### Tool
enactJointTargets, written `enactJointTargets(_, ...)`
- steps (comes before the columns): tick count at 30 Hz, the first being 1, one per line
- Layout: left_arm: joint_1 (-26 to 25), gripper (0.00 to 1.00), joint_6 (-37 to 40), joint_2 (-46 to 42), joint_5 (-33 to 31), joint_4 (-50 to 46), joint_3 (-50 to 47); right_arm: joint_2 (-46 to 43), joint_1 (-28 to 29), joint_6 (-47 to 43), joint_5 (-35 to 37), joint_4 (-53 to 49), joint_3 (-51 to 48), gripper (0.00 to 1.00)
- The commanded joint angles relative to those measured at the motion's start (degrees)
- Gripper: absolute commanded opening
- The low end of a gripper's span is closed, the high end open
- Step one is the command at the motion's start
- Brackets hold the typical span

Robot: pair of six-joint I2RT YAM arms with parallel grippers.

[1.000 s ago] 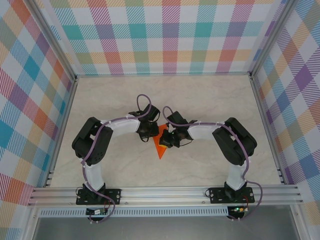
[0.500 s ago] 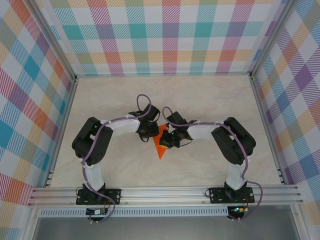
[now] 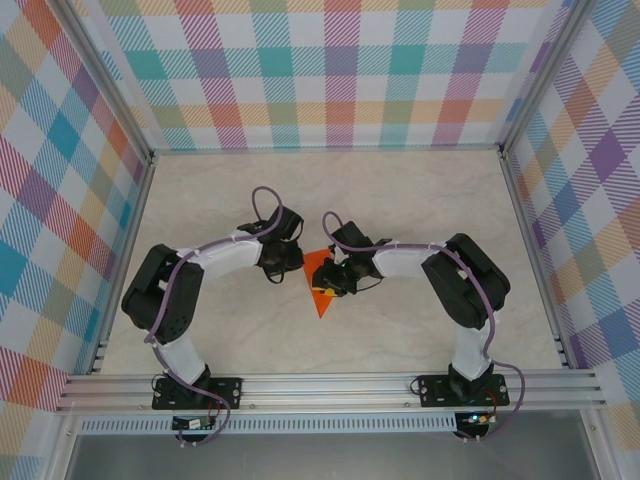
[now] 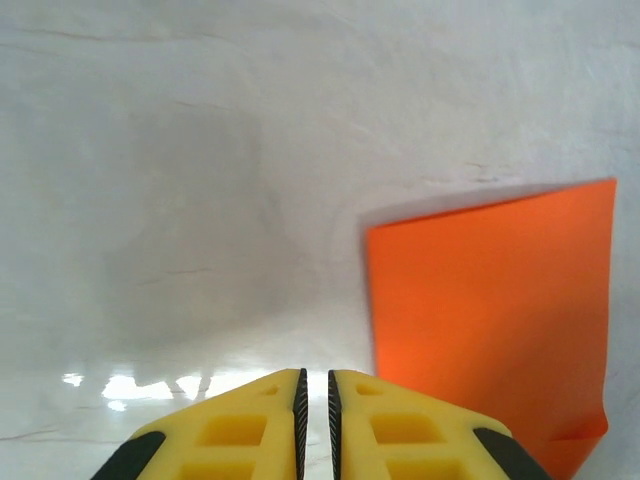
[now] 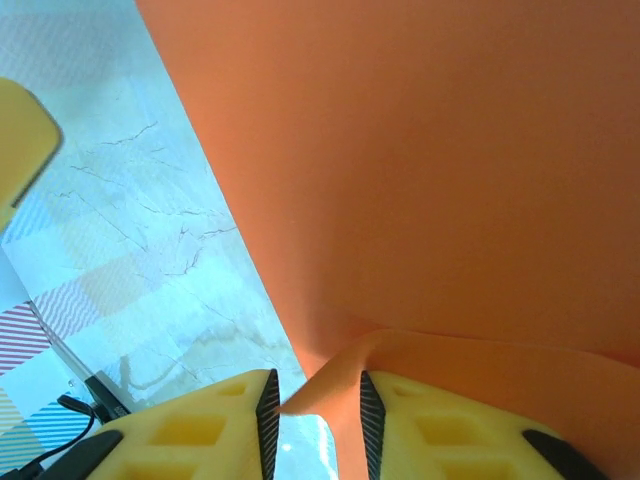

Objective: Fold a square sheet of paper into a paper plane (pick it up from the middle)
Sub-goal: Third fold the triangle at the center of the table.

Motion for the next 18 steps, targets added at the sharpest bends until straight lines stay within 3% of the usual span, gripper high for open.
enactJointTargets(1, 2.4, 0.16, -1.3, -2.8, -0.7, -1.9, -2.1, 2.1, 0.3, -0.4, 1.9, -3.1, 0.1, 0.34)
enactJointTargets(6, 4.2, 0.16, -1.6, -4.0, 1.5, -0.9, -3.6, 2.1, 0.4, -0.4, 2.1, -3.1, -0.2, 0.4)
enactJointTargets(11, 4.3, 0.16, -1.7, -4.0, 6.1, 1.6, -4.4, 2.1, 0.3, -0.4, 2.2, -3.0, -0.3, 0.41)
enactJointTargets(18, 4.2, 0.17, -2.4, -3.5, 13.6, 6.3, -6.1, 1.8, 0.3, -1.0, 1.4, 0.6, -2.1, 0.22)
